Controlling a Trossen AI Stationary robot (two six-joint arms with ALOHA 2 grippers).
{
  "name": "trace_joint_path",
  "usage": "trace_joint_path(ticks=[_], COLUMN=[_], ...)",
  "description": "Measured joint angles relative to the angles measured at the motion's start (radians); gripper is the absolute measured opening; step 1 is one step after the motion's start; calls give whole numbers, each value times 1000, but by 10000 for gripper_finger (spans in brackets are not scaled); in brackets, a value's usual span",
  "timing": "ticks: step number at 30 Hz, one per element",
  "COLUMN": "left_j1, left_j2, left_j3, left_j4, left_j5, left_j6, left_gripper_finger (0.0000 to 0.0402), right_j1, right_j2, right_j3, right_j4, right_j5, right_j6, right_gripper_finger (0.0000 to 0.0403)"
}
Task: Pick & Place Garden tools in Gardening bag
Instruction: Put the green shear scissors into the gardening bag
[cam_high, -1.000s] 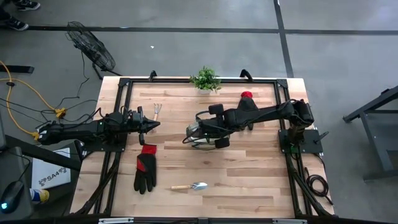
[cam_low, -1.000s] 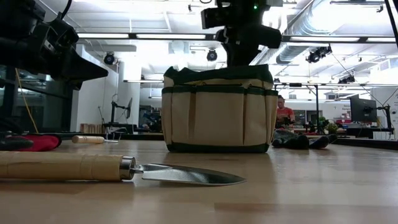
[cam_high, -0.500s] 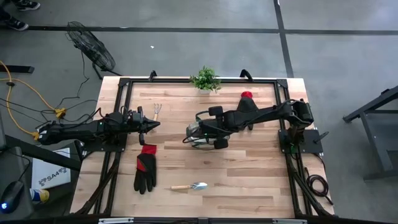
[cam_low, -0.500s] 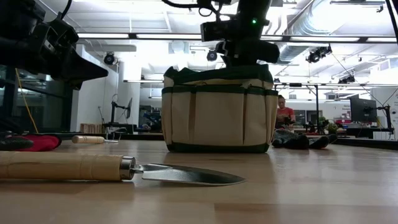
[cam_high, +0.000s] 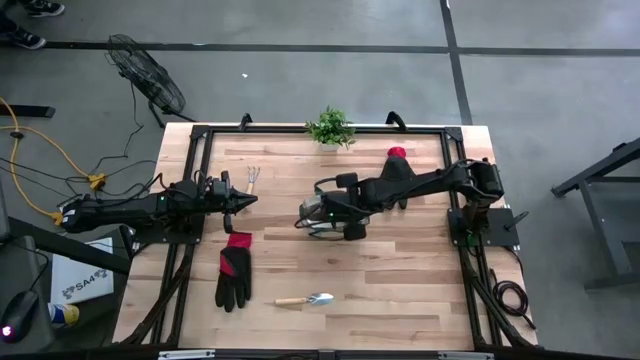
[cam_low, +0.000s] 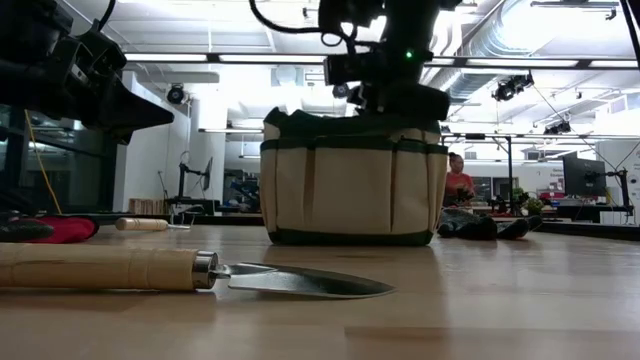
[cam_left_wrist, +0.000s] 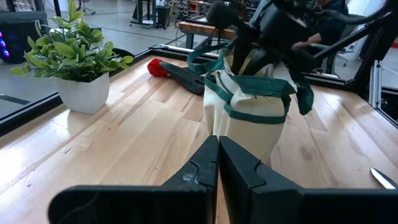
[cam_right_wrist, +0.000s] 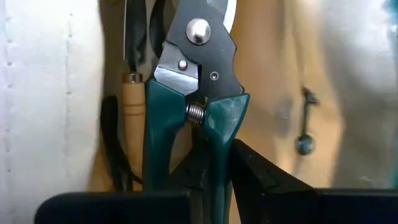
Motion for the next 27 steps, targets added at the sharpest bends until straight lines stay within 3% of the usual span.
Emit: trace_joint_path(ticks=[14,27], left_j1=[0,0], left_j2=[0,0], left_j3=[0,0], left_j4=[0,0], left_j5=[-1,-1], left_j6=[0,0], left_gripper_finger=[10,10], right_j1=[-42,-70], right_j2=[0,0], right_j3=[-63,-63], right_j4=[109,121], right_j5=[-60,-232], right_j6=[2,108], right_gripper_finger=[33,58])
